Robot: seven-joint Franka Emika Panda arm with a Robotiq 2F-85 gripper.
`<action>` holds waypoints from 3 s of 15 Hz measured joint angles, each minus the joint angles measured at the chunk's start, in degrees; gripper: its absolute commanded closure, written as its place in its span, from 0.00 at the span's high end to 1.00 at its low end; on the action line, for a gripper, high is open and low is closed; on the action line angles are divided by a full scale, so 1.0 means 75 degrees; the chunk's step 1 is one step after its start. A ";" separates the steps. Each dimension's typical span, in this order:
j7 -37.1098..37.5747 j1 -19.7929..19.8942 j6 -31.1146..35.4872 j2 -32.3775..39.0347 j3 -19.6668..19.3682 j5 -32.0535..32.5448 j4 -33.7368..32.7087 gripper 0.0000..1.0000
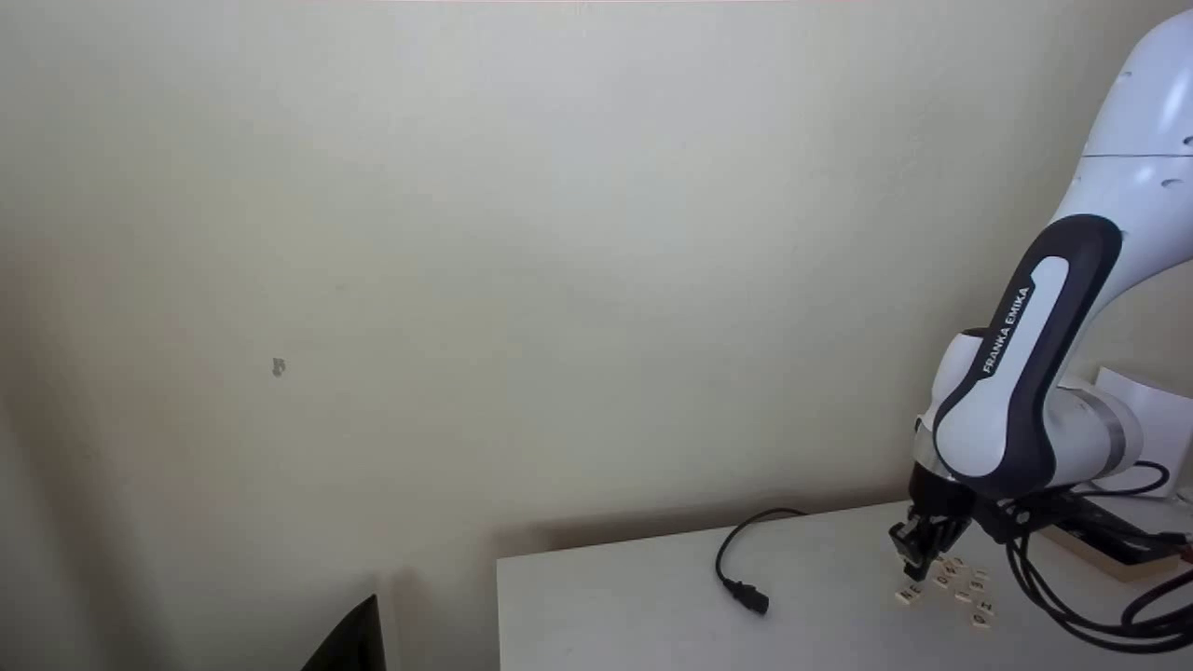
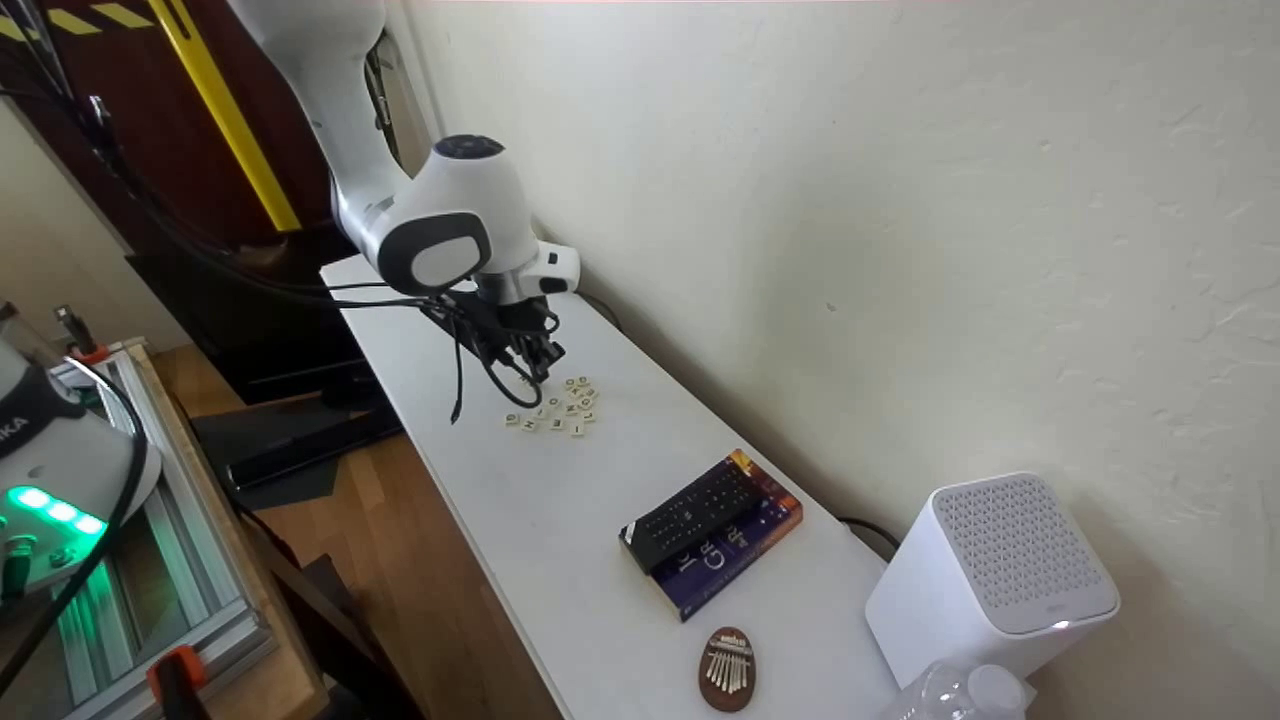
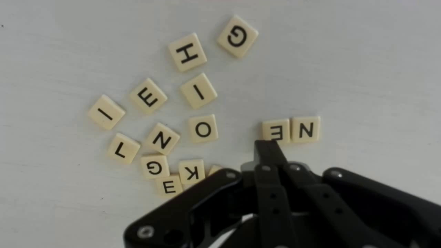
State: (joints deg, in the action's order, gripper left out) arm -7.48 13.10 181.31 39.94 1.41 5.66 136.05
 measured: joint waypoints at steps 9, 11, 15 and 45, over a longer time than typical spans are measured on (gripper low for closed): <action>0.0000 0.0032 0.0218 -0.0510 -0.0202 0.0000 0.0536 0.00; 0.0000 -0.0067 0.0217 -0.0581 -0.0399 0.0000 0.0598 0.00; 0.0000 -0.0210 0.0211 -0.0575 -0.0670 0.0000 0.0611 0.00; 0.0032 -0.0287 0.0061 0.0227 -0.0617 0.0000 -0.0160 0.00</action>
State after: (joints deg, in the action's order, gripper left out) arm -7.24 10.95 181.77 41.64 -3.21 5.66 134.85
